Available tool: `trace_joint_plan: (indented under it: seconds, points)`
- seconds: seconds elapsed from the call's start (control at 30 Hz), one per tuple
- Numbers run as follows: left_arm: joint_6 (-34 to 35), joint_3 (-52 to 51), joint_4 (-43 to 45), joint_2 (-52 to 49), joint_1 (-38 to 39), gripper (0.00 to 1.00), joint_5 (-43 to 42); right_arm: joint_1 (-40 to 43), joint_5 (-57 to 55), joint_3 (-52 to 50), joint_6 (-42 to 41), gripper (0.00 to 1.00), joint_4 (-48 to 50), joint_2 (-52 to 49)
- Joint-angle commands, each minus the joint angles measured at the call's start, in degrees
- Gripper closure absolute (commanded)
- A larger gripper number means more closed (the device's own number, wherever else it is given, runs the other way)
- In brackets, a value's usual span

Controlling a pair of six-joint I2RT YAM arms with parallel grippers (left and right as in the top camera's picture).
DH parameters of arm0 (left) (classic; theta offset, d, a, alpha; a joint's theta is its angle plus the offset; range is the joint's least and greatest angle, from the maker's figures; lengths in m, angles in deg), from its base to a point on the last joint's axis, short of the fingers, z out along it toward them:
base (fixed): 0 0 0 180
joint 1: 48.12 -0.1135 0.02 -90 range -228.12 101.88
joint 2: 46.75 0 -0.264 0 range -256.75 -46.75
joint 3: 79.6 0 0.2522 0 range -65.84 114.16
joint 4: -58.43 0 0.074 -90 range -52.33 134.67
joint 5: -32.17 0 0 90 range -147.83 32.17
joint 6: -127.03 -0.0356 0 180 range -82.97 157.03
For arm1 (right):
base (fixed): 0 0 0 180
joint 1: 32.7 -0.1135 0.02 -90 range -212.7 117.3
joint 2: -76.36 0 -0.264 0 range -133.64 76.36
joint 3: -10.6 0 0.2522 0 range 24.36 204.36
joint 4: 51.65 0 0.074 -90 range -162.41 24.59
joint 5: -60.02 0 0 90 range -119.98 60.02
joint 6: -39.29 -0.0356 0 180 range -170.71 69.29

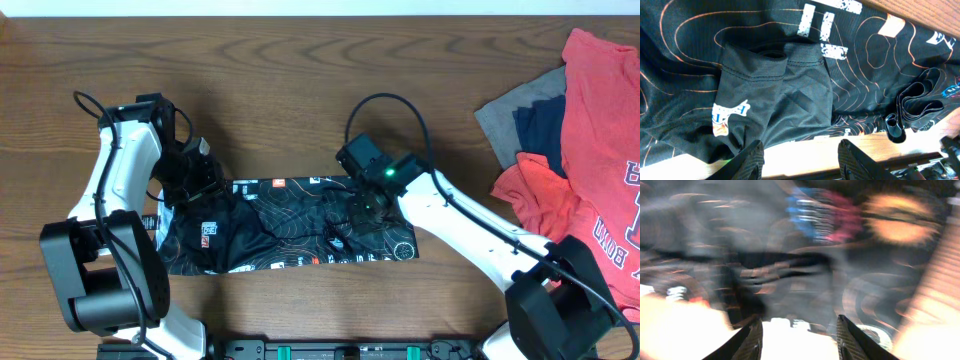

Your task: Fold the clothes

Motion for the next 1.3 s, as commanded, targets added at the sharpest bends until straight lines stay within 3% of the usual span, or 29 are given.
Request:
trace_joint_plan:
  seconds: [0.0,0.4,0.6,0.63,0.7,0.73,0.87,0.9,0.97,1.27]
  points:
    - [-1.2,0.0,-0.1,0.9,-0.2,0.50,0.3,1.3,-5.4,-0.4,-2.0,0.55,0.3,-0.7]
    - [-1.2,0.0,-0.2,0.9,-0.2,0.50,0.3,0.8,-2.5,-8.5,-1.9,0.55,9.5,-0.7]
    - [-1.2,0.0,-0.2,0.9,-0.2,0.50,0.3,0.7,5.1,-12.9,1.1,0.58,17.9,-0.7]
    - [-1.2,0.0,-0.2,0.9,-0.2,0.50,0.3,0.7,6.1,-13.2,1.1,0.63,18.5,-0.7]
    - [-1.2,0.0,-0.2,0.9,-0.2,0.50,0.3,0.7,8.0,-13.4,1.1,0.92,18.5,-0.7]
    - [-1.2,0.0,-0.2,0.9,-0.2,0.50,0.3,0.7,9.8,-13.4,1.5,0.99,18.5,-0.7]
    - [-1.2,0.0,-0.1,0.9,-0.2,0.50,0.3,0.6,24.2,-13.4,9.8,0.96,19.1,-0.7]
    - [-1.2,0.0,-0.1,0.9,-0.2,0.50,0.3,0.5,27.7,-13.4,12.0,0.91,19.1,-0.7]
    - [-1.2,0.0,-0.1,0.9,-0.2,0.50,0.3,0.5,32.5,-13.4,15.5,0.70,19.2,-0.7]
    - [-1.2,0.0,-0.1,0.9,-0.2,0.50,0.3,2.6,21.3,-7.1,13.2,0.59,21.9,-0.5]
